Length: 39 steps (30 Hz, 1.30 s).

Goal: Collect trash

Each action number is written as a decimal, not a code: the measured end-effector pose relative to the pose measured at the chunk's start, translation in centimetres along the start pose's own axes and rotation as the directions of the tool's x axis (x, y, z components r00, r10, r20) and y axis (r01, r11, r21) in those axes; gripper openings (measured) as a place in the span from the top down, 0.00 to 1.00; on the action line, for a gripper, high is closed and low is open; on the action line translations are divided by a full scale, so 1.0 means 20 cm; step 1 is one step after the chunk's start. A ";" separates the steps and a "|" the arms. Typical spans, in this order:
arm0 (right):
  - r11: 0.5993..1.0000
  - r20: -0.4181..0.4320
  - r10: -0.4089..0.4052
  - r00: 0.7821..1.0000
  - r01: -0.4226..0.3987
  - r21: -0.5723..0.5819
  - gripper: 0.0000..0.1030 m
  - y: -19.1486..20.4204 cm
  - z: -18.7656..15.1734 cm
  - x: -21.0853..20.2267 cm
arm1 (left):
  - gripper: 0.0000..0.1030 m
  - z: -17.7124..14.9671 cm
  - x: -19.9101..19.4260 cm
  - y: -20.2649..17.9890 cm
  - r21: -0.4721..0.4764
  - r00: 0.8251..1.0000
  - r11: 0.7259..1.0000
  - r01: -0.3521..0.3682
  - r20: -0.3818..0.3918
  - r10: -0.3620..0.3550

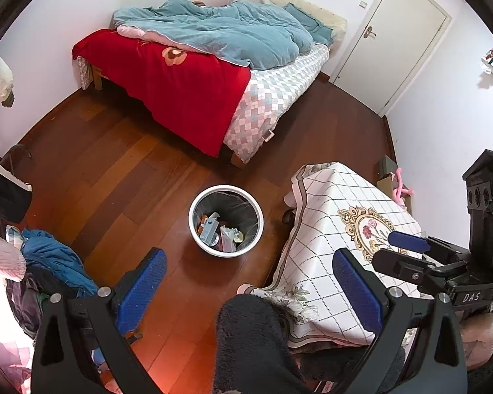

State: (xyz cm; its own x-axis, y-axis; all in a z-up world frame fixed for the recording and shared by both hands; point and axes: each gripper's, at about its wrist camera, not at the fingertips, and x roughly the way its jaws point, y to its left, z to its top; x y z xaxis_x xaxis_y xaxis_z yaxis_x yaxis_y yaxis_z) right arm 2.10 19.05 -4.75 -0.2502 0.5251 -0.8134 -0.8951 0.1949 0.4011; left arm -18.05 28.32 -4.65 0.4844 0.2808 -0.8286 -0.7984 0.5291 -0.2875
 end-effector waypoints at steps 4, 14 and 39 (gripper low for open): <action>1.000 0.000 -0.001 1.000 0.001 -0.002 0.00 0.01 0.00 0.00 | 0.00 0.00 0.00 0.01 0.001 1.000 1.000 0.002 -0.001 -0.002; 1.000 -0.010 -0.005 1.000 0.005 -0.004 0.00 0.00 -0.01 -0.02 | 0.00 -0.01 -0.01 -0.01 0.015 1.000 1.000 0.011 -0.013 -0.011; 1.000 -0.016 -0.002 1.000 0.002 -0.003 0.00 -0.02 -0.03 -0.03 | 0.00 -0.05 0.00 -0.06 0.026 1.000 1.000 0.014 -0.019 -0.014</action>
State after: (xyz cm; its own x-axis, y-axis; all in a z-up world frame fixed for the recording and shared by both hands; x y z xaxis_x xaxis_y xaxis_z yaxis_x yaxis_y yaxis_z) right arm 2.46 18.22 -4.71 -0.2541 0.5117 -0.8207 -0.8967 0.1933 0.3982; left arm -17.48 26.92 -4.73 0.4885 0.2584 -0.8334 -0.7820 0.5534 -0.2868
